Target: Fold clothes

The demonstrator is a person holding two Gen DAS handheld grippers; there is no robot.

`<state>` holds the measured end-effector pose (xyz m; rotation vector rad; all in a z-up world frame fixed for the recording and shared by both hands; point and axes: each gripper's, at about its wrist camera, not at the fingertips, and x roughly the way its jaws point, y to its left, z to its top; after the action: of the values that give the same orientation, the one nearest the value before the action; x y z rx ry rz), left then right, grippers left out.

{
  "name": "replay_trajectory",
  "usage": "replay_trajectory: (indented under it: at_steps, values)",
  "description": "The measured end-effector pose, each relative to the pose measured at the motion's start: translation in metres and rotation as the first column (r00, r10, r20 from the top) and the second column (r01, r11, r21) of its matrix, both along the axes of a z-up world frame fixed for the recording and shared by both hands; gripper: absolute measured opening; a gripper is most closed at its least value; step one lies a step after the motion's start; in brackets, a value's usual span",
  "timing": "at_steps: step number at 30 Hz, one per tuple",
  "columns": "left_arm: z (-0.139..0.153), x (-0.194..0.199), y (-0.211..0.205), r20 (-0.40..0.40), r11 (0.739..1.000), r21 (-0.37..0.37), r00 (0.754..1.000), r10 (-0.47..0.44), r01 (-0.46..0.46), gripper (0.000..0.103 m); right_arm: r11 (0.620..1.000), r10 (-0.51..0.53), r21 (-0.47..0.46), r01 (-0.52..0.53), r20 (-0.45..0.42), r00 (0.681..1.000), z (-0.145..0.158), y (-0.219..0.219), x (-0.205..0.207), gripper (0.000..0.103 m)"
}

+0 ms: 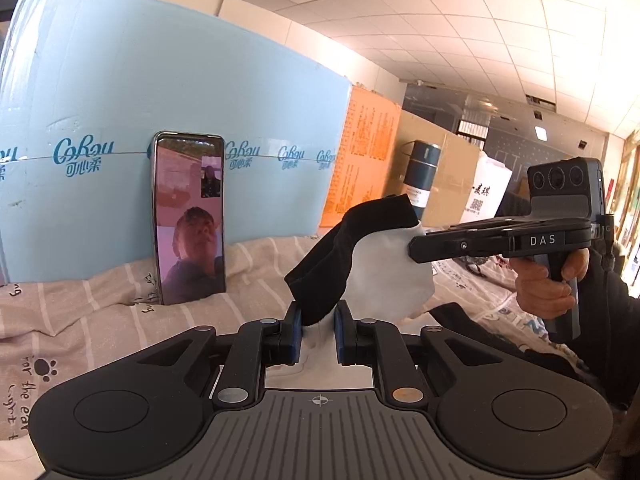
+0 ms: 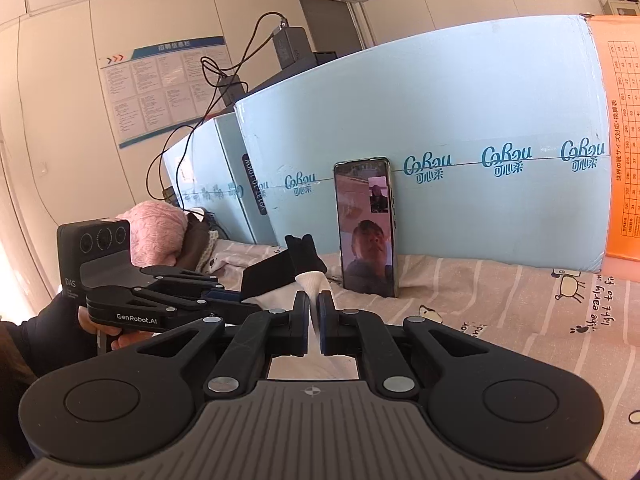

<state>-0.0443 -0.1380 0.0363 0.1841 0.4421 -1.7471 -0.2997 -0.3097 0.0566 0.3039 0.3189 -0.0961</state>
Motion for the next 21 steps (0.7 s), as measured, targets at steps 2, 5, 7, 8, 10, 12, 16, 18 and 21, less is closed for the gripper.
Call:
replay_trajectory:
  at_steps: [2, 5, 7, 8, 10, 12, 16, 18, 21]
  values:
    - [0.0, -0.009, 0.011, 0.039, 1.0, 0.014, 0.999, -0.026, 0.025, 0.015, 1.0, 0.004, -0.018, -0.005, -0.009, 1.0, -0.001, 0.015, -0.011, 0.005]
    - [-0.006, -0.022, 0.024, 0.082, 0.997, 0.059, 0.995, -0.062, 0.057, 0.015, 0.999, 0.01, -0.031, -0.011, -0.044, 0.999, -0.006, 0.036, -0.024, 0.005]
    - [-0.011, -0.029, 0.031, 0.122, 0.992, 0.099, 0.989, -0.086, 0.074, 0.015, 0.999, 0.01, -0.035, -0.013, -0.081, 0.997, -0.013, 0.048, -0.03, 0.005]
    - [-0.014, -0.032, 0.034, 0.143, 0.989, 0.12, 0.985, -0.097, 0.08, 0.016, 0.999, 0.009, -0.041, -0.013, -0.105, 0.994, -0.017, 0.053, -0.032, 0.005]
    - [-0.018, -0.035, 0.039, 0.168, 0.984, 0.157, 0.98, -0.107, 0.08, 0.018, 0.999, 0.012, -0.051, -0.02, -0.155, 0.988, -0.027, 0.062, -0.033, 0.005]
    - [-0.018, -0.035, 0.046, 0.183, 0.982, 0.175, 0.977, -0.11, 0.077, 0.027, 0.998, 0.015, -0.058, -0.028, -0.204, 0.979, -0.036, 0.07, -0.033, 0.006]
    - [-0.009, -0.023, 0.07, 0.242, 0.992, 0.123, 0.969, -0.051, 0.022, 0.049, 0.992, -0.018, -0.123, -0.014, -0.253, 0.967, -0.044, 0.083, -0.031, 0.038]
    - [-0.005, -0.013, 0.078, 0.376, 0.99, 0.11, 0.926, 0.041, -0.089, 0.058, 0.986, -0.025, -0.167, -0.02, -0.268, 0.963, -0.045, 0.089, -0.027, 0.044]
    - [-0.002, 0.006, 0.078, 0.569, 0.974, 0.121, 0.818, 0.09, -0.192, 0.059, 0.975, -0.014, -0.216, -0.051, -0.289, 0.957, -0.045, 0.094, -0.019, 0.047]
